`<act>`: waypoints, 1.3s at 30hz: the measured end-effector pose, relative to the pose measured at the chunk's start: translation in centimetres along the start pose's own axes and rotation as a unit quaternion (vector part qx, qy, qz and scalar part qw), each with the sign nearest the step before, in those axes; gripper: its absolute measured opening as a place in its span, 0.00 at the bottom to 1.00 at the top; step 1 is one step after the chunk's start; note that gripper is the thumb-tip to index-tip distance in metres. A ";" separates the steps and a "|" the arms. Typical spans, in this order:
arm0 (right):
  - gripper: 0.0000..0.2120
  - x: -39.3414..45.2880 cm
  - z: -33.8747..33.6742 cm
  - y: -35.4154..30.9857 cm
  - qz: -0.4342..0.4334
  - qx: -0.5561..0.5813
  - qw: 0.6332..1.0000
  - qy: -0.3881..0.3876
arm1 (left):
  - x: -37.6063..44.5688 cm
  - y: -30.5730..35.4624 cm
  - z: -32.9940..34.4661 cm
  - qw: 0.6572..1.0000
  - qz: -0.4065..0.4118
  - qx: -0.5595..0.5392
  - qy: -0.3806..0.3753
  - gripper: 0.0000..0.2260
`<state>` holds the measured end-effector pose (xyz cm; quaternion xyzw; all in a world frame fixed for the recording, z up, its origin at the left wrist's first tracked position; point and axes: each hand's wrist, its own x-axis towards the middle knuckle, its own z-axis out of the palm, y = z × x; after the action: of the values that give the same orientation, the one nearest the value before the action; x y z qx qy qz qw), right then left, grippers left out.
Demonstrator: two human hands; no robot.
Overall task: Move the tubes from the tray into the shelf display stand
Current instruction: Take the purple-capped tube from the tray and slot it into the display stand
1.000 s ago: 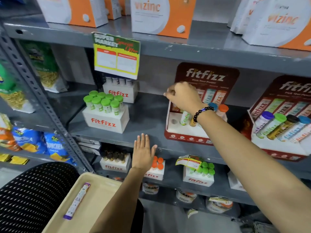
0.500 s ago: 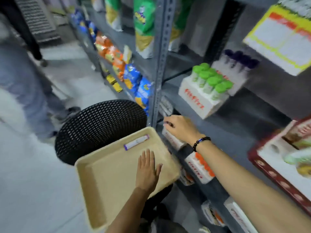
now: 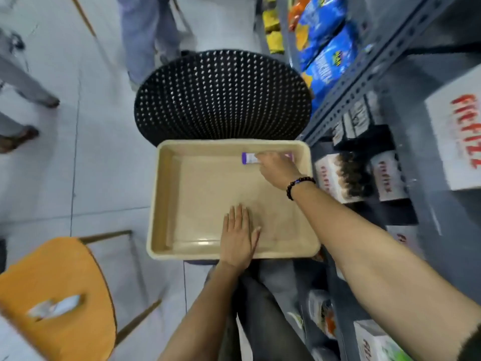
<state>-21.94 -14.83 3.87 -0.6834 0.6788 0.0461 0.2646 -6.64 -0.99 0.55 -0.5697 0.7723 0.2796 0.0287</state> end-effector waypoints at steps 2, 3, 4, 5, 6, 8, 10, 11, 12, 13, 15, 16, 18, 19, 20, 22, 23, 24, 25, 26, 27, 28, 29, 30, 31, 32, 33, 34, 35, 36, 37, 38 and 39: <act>0.21 1.6 1.0 -0.3 -0.016 -0.007 1.000 0.008 | 0.3 -0.5 0.8 1.000 -0.007 -0.001 0.001 0.34; 0.22 2.3 1.5 -0.4 -0.029 -0.014 0.999 0.012 | 0.4 -0.6 1.2 1.000 -0.007 0.002 0.005 0.34; 0.22 2.9 1.9 -0.5 -0.041 -0.024 0.999 0.013 | 0.4 -0.7 1.5 1.000 -0.008 0.003 0.008 0.33; 0.22 3.3 2.3 -0.7 -0.050 -0.038 0.998 0.013 | 0.5 -0.8 1.7 1.000 -0.011 0.002 0.011 0.32; 0.21 3.7 2.7 -0.8 -0.057 -0.057 0.997 0.018 | 0.5 -0.8 1.7 1.000 -0.015 -0.002 0.013 0.31; 0.18 4.1 3.4 -1.3 -0.069 -0.103 0.991 0.040 | 0.5 -0.8 1.8 1.000 -0.019 -0.009 0.016 0.30; 0.15 4.2 3.8 -1.8 -0.082 -0.148 0.984 0.051 | 0.5 -0.8 1.9 1.000 -0.022 -0.014 0.018 0.30; 0.15 4.1 4.0 -2.0 -0.088 -0.162 0.982 0.052 | 0.5 -0.8 1.9 0.999 -0.024 -0.016 0.016 0.30; 0.14 4.1 4.2 -2.1 -0.091 -0.166 0.981 0.051 | 0.5 -0.9 1.9 0.999 -0.026 -0.018 0.014 0.30; 0.14 4.0 4.2 -2.1 -0.092 -0.166 0.981 0.047 | 0.5 -0.9 1.9 0.999 -0.026 -0.019 0.013 0.30; 0.15 4.0 4.1 -2.2 -0.097 -0.170 0.980 0.032 | 0.5 -0.9 1.9 0.999 -0.025 -0.017 0.013 0.30; 0.15 4.0 3.9 -2.2 -0.102 -0.174 0.979 0.024 | 0.5 -1.0 1.9 1.000 -0.024 -0.016 0.013 0.30; 0.15 3.6 3.3 -2.3 -0.111 -0.174 0.978 0.016 | 0.5 -1.1 2.0 1.000 -0.021 -0.015 0.009 0.31; 0.15 3.3 3.0 -2.3 -0.115 -0.172 0.978 0.017 | 0.5 -1.1 2.0 1.000 -0.020 -0.014 0.008 0.31; 0.16 2.9 2.5 -2.3 -0.118 -0.172 0.978 0.022 | 0.5 -1.1 2.0 1.000 -0.018 -0.012 0.006 0.31; 0.15 2.0 1.1 -2.2 -0.116 -0.174 0.977 0.037 | 0.4 -1.0 1.7 1.000 -0.010 -0.010 -0.005 0.32; 0.14 1.5 0.3 -2.0 -0.108 -0.172 0.978 0.047 | 0.3 -0.9 1.5 1.000 -0.004 -0.009 -0.011 0.34; 0.13 0.9 -0.7 -1.7 -0.097 -0.164 0.980 0.060 | 0.3 -0.9 1.2 1.000 0.004 -0.008 -0.016 0.34; 0.12 0.2 -1.6 -1.4 -0.082 -0.148 0.983 0.073 | 0.3 -0.7 0.9 1.000 0.015 -0.004 -0.019 0.34; 0.12 -0.6 -2.6 -1.2 -0.066 -0.126 0.986 0.087 | 0.5 -0.5 0.5 0.999 0.029 0.000 -0.020 0.31; 0.12 -1.6 -3.7 -1.0 -0.046 -0.102 0.988 0.103 | 0.6 -0.3 0.1 0.999 0.045 0.002 -0.020 0.29; 0.11 -2.6 -4.8 -0.9 -0.024 -0.077 0.989 0.122 | 0.8 0.1 -0.5 0.998 0.062 0.005 -0.019 0.28; 0.10 -3.7 -6.0 -0.8 -0.001 -0.052 0.988 0.143 | 0.9 0.7 -1.3 0.996 0.082 0.012 -0.018 0.28; 0.09 -5.0 -7.3 -0.6 0.022 -0.029 0.986 0.162 | 1.0 1.3 -2.3 0.994 0.106 0.021 -0.014 0.29; 0.09 -6.4 -8.6 -0.5 0.045 -0.009 0.982 0.183 | 1.1 2.1 -3.3 0.991 0.133 0.029 -0.009 0.29; 0.10 -8.0 -10.0 -0.3 0.067 0.009 0.976 0.206 | 1.3 3.0 -4.4 0.986 0.161 0.034 -0.006 0.31; 0.11 -9.8 -11.4 -0.2 0.089 0.029 0.969 0.231 | 1.3 4.0 -5.4 0.981 0.189 0.038 -0.008 0.33; 0.13 -11.8 -12.8 -0.1 0.110 0.048 0.959 0.256 | 1.2 5.0 -6.3 0.975 0.217 0.041 -0.010 0.35; 0.14 -13.8 -14.1 0.0 0.130 0.065 0.949 0.280 | 1.2 6.0 -7.0 0.968 0.246 0.044 -0.009 0.35; 0.15 -16.0 -15.3 0.0 0.149 0.081 0.938 0.303 | 1.2 7.1 -7.7 0.960 0.275 0.045 -0.012 0.35; 0.16 -18.2 -16.4 0.0 0.168 0.094 0.925 0.327 | 1.1 8.3 -8.3 0.952 0.303 0.043 -0.018 0.35; 0.17 -20.4 -17.4 0.0 0.186 0.103 0.911 0.353 | 1.0 9.5 -8.8 0.942 0.333 0.040 -0.024 0.37; 0.17 -22.7 -18.3 0.0 0.205 0.107 0.897 0.377 | 0.9 10.8 -9.2 0.932 0.360 0.038 -0.028 0.38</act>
<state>-29.07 -2.09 29.07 -0.4631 0.8535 -0.2346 0.0446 -14.11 -3.91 12.32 -0.2439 0.9346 0.2570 -0.0304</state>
